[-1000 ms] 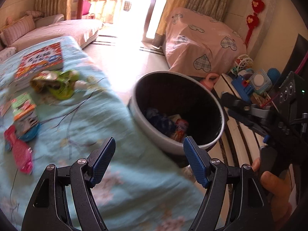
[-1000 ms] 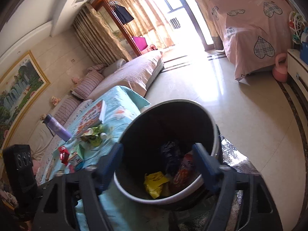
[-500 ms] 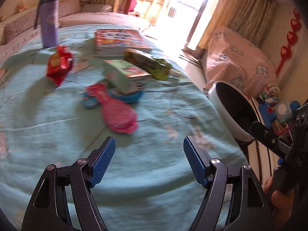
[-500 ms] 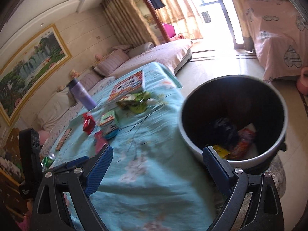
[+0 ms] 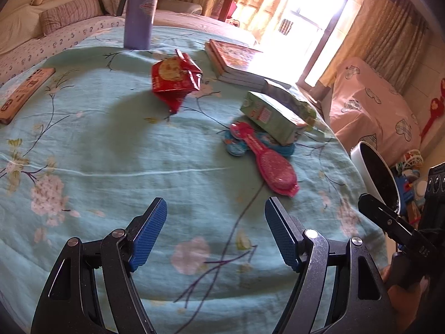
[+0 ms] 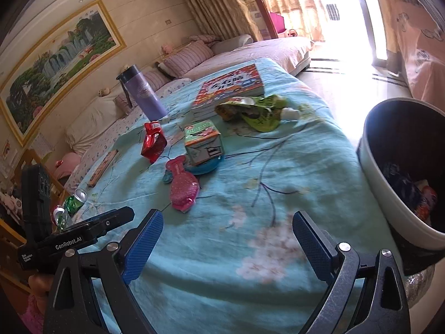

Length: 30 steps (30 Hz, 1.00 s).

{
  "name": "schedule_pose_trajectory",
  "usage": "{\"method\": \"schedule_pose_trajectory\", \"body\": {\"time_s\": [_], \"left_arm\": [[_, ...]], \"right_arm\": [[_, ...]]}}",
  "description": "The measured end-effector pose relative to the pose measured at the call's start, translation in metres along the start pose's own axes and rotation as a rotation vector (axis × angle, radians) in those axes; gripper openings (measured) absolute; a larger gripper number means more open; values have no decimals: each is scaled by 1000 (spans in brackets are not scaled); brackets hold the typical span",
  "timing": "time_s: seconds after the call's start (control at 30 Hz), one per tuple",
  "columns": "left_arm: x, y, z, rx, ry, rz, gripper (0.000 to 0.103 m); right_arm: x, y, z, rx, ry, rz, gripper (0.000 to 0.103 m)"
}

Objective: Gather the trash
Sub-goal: 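Grasp the red chip bag with the left tool while the right tool grasps the pink brush candy, then carry the red chip bag with the left tool while the right tool carries the pink candy to the bin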

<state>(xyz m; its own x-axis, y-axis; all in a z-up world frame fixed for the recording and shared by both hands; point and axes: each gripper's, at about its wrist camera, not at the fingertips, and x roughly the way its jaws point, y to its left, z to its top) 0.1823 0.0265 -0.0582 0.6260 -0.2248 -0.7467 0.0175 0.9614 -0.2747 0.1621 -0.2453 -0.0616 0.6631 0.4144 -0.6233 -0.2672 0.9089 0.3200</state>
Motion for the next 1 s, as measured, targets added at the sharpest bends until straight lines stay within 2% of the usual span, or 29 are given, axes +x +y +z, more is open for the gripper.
{"method": "schedule_pose_trajectory", "body": {"time_s": [0.17,0.3,0.47,0.63,0.8,0.87,0.9,0.93,0.97,1.0], "left_arm": [[2,10,6,-1,0,28,75],[7,18,18,7,-5,61,75],[20,27,45,26,-23,87,75],[48,29,77,83,-41,137,75],[79,37,99,96,-19,167,75],[88,39,103,89,-2,162,65],[92,41,105,84,7,152,47],[92,40,106,84,3,149,36],[91,41,106,80,-2,134,27],[91,43,107,73,2,112,11]], "right_arm": [[17,18,2,-58,28,31,94],[34,32,2,-118,69,43,82],[55,46,6,-175,110,36,75],[76,57,13,-215,153,13,70],[93,67,19,-249,181,-9,66],[99,68,20,-253,191,-19,60],[100,69,20,-258,188,-28,55],[101,70,20,-263,187,-34,43],[101,70,20,-263,188,-33,44],[100,70,20,-262,185,-32,44]]}}
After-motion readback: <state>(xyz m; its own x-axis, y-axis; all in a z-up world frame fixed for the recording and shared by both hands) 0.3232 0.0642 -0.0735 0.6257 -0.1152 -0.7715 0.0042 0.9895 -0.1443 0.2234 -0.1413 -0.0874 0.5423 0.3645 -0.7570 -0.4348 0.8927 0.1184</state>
